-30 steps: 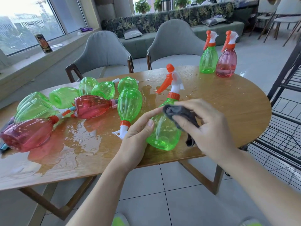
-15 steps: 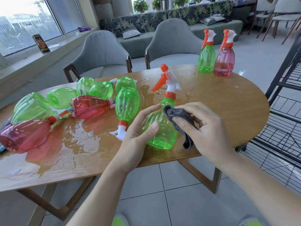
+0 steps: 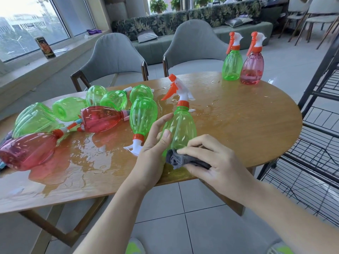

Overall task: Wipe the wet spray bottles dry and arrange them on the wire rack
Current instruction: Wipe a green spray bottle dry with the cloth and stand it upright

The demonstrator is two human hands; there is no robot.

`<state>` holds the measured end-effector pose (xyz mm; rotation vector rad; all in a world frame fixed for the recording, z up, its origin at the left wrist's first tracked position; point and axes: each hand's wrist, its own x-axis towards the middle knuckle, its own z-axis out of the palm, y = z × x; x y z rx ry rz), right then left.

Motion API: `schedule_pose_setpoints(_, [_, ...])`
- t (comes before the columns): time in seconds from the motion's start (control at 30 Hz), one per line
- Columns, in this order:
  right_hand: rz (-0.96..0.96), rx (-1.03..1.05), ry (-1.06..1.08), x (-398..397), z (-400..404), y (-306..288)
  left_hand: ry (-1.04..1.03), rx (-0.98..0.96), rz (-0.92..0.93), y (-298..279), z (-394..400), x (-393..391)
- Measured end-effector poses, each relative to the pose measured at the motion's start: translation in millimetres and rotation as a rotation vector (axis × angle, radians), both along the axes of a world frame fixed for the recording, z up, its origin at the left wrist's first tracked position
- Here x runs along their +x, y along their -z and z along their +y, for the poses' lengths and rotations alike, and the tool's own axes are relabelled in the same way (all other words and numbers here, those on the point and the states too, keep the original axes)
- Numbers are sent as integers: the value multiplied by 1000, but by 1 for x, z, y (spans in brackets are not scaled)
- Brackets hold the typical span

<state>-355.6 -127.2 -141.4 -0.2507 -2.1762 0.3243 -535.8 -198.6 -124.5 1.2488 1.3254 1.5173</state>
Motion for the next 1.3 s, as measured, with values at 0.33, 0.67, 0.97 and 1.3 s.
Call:
schedule_pose_setpoints(0.33, [290, -487, 134, -1, 26, -30, 67, 29, -2, 8, -2, -7])
schedule_pose_setpoints(0.67, [180, -478, 78, 4, 22, -14, 19, 47, 147, -1, -2, -6])
schedule_pose_setpoints(0.97, [172, -440, 83, -1, 21, -18, 1, 44, 118, 0, 0, 0])
schedule_pose_setpoints(1.3, [-20, 50, 0, 0, 5, -4, -51, 48, 106, 0, 2, -3])
